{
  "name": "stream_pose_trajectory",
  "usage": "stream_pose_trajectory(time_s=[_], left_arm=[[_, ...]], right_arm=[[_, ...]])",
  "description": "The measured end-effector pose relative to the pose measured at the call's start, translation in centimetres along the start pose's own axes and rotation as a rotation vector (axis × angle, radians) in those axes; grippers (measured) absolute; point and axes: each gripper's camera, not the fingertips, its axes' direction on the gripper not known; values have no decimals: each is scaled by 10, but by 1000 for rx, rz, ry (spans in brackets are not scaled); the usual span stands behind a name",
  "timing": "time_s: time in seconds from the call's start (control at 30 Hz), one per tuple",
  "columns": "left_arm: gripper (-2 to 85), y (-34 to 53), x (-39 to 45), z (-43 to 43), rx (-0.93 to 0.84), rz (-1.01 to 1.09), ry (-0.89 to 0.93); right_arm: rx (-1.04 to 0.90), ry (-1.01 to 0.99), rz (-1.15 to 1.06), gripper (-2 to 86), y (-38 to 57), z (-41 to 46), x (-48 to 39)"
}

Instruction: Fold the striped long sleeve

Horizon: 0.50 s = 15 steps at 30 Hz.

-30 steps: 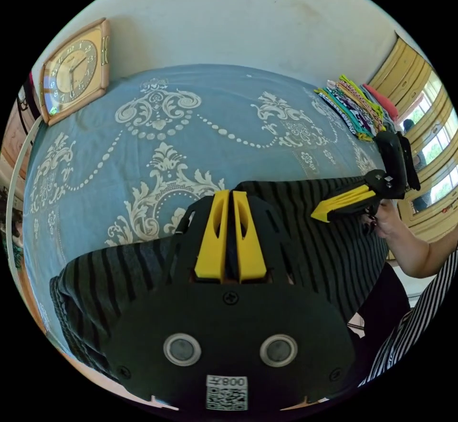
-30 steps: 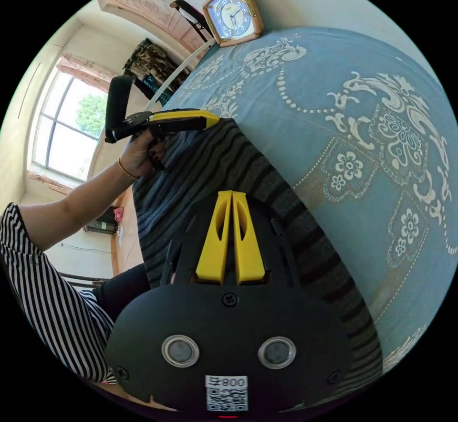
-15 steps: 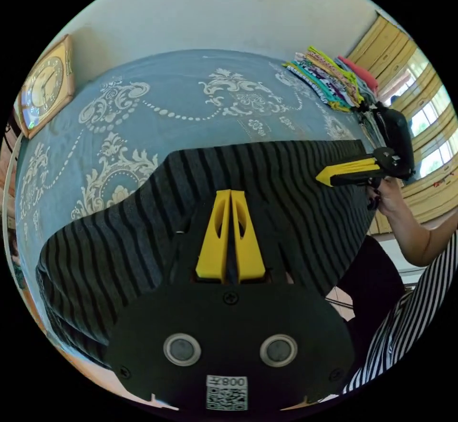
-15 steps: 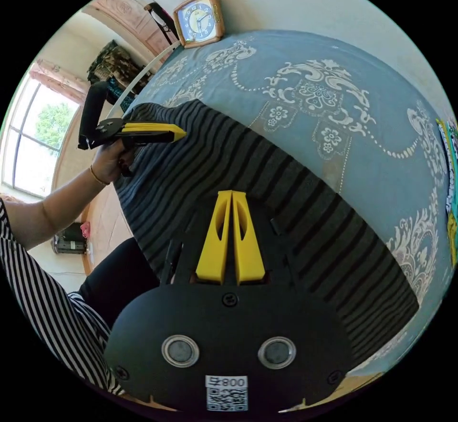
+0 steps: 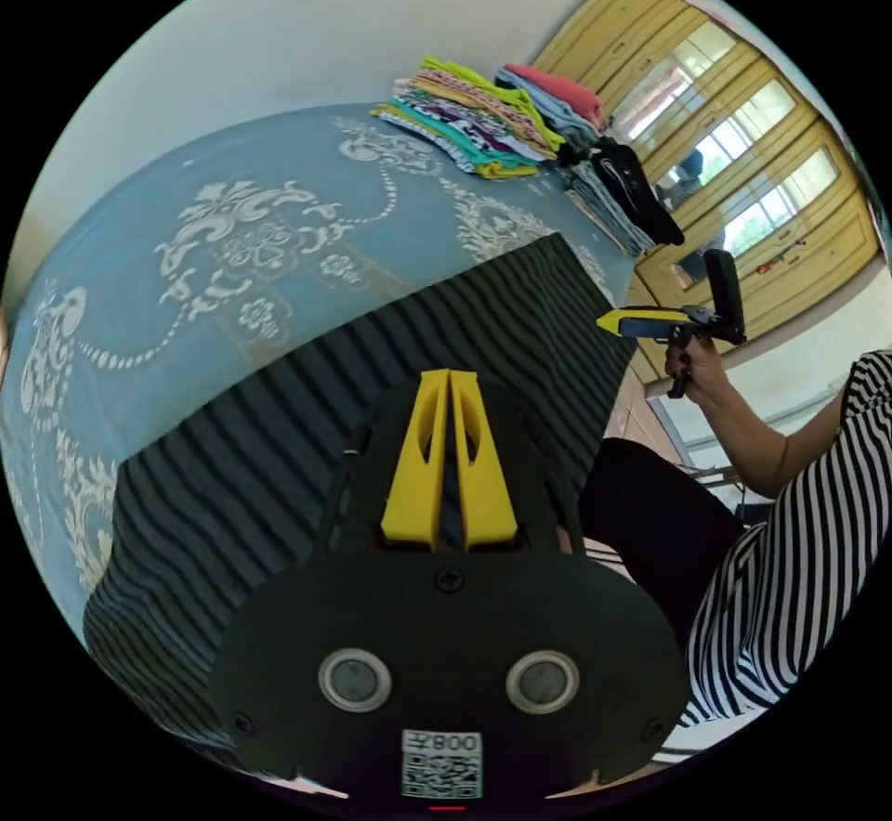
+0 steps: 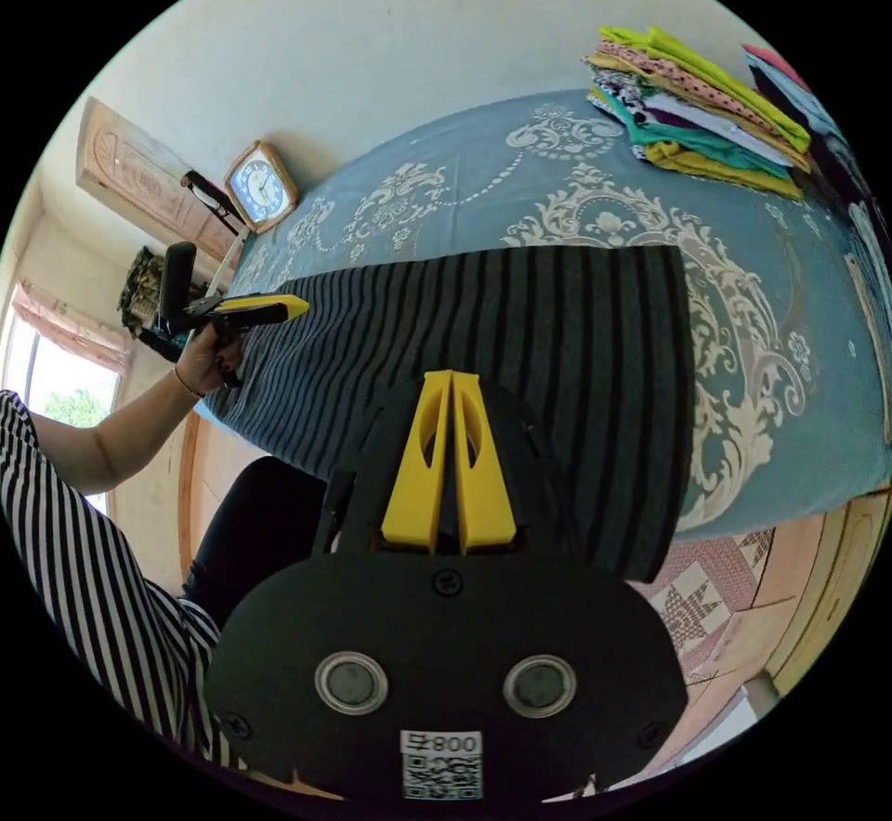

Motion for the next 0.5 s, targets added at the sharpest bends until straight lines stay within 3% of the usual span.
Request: stream_pose_trajectory(time_s=[0.17, 0.5], left_arm=[[97, -96, 39, 78, -86, 199, 141], [130, -239, 77, 193, -235, 347, 89]], right_arm=[[112, 45, 273, 77, 81, -58, 95], [176, -288, 548, 125, 185, -63, 211]])
